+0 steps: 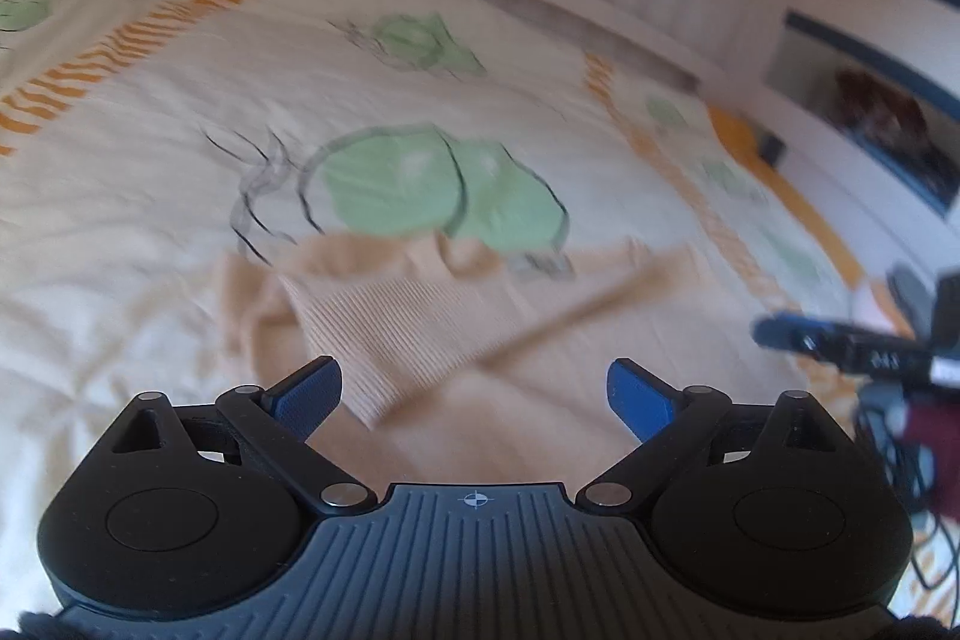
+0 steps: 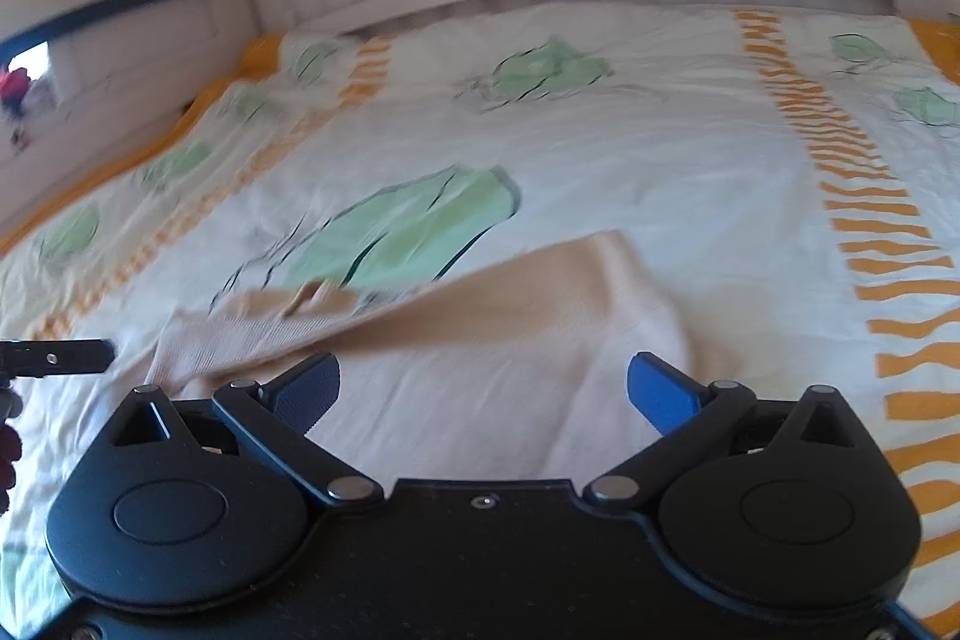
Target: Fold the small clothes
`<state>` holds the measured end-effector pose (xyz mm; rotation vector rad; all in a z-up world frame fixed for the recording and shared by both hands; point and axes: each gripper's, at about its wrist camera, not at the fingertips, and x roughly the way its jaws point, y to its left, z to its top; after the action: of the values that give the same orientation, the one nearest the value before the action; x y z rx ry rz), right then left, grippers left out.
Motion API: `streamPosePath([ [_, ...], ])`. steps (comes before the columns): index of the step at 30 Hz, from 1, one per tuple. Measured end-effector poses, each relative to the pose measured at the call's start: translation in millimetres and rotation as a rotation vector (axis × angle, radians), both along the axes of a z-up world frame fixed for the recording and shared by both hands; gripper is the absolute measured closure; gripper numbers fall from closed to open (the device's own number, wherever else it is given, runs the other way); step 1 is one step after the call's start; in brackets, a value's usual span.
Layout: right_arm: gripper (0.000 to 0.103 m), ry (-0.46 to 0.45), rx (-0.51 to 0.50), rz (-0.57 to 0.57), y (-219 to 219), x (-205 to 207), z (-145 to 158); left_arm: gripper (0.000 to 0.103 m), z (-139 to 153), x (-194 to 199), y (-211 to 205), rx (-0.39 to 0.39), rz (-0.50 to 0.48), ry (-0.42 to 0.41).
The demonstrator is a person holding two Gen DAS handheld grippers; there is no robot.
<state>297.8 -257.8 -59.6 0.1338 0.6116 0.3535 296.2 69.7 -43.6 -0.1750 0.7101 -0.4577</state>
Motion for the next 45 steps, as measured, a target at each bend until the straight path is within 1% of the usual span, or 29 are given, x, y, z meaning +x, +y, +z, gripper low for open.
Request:
streamPosePath([
  [2,0.000,0.013,-0.017,0.035,11.5,-1.3,-5.7,0.007,-10.4,-4.7,-8.5,0.021,-0.057,0.023],
  [5,0.000,0.028,-0.049,0.065,23.5,-1.5,-14.3,0.007,-20.9,-3.6,-16.6,0.063,-0.108,0.036],
  [8,0.000,0.047,-0.048,0.068,26.9,-0.3,-21.4,0.007,-25.0,12.4,-18.0,0.079,-0.122,0.038],
  [10,0.000,0.053,-0.042,0.058,25.8,-1.5,-23.4,0.007,-27.0,28.6,-17.8,0.073,-0.117,0.046],
  [13,0.000,0.052,-0.025,0.046,23.0,-4.3,-24.2,0.007,-27.7,59.5,-10.2,0.047,-0.054,0.058],
  [15,0.000,0.053,-0.024,0.040,21.7,-4.6,-23.9,0.007,-26.3,82.3,-2.3,0.022,0.017,0.064],
  [17,0.000,0.051,-0.031,0.033,21.9,-4.8,-22.7,0.007,-22.5,100.4,8.4,0.000,0.109,0.075],
  [19,0.000,0.038,-0.042,0.026,22.7,-6.8,-20.3,0.007,-14.3,107.3,18.2,-0.007,0.204,0.066],
  [21,0.000,0.013,-0.061,0.029,26.8,-9.1,-16.2,0.007,-2.4,102.0,21.7,-0.008,0.235,0.045],
  [23,0.000,-0.010,-0.086,0.041,33.8,-11.3,-13.2,0.007,7.0,87.8,14.6,0.023,0.193,0.018],
  [26,0.000,-0.034,-0.135,0.086,54.7,-12.2,-11.9,0.007,9.6,61.6,-15.0,0.147,0.042,-0.018],
  [29,0.000,-0.030,-0.181,0.138,75.8,-11.4,-16.2,0.007,-6.4,37.8,-45.4,0.281,-0.117,-0.022],
  [30,0.000,-0.021,-0.206,0.147,80.9,-9.6,-18.8,0.007,-14.5,32.1,-53.3,0.337,-0.159,-0.014],
  [32,0.000,0.005,-0.286,0.144,87.6,-6.2,-27.0,0.006,-33.0,24.6,-62.1,0.449,-0.208,0.025],
  [33,0.000,0.007,-0.322,0.136,87.0,-6.0,-31.3,0.005,-38.0,20.1,-58.3,0.449,-0.213,0.023],
  [34,0.000,0.006,-0.340,0.124,83.0,-6.6,-34.5,0.003,-38.8,18.0,-52.0,0.430,-0.202,0.025],
  [36,0.000,0.024,-0.310,0.087,66.8,-5.2,-36.8,0.001,-38.9,16.7,-38.6,0.410,-0.181,0.051],
  [37,0.000,0.032,-0.295,0.059,58.4,-5.5,-37.5,0.001,-38.7,14.1,-35.1,0.421,-0.183,0.047],
  [39,0.000,0.033,-0.300,0.012,45.5,-5.9,-37.8,0.001,-39.9,8.6,-31.6,0.459,-0.198,0.036],
  [40,0.000,0.036,-0.291,-0.004,39.4,-6.3,-38.4,0.001,-39.5,6.1,-30.7,0.459,-0.196,0.033],
  [42,0.000,0.053,-0.256,-0.034,28.5,-8.0,-36.2,0.001,-38.2,2.9,-30.4,0.444,-0.179,0.037],
  [45,0.000,0.059,-0.253,-0.055,22.1,-17.1,-28.4,0.001,-34.3,-4.3,-29.9,0.426,-0.154,0.042],
])
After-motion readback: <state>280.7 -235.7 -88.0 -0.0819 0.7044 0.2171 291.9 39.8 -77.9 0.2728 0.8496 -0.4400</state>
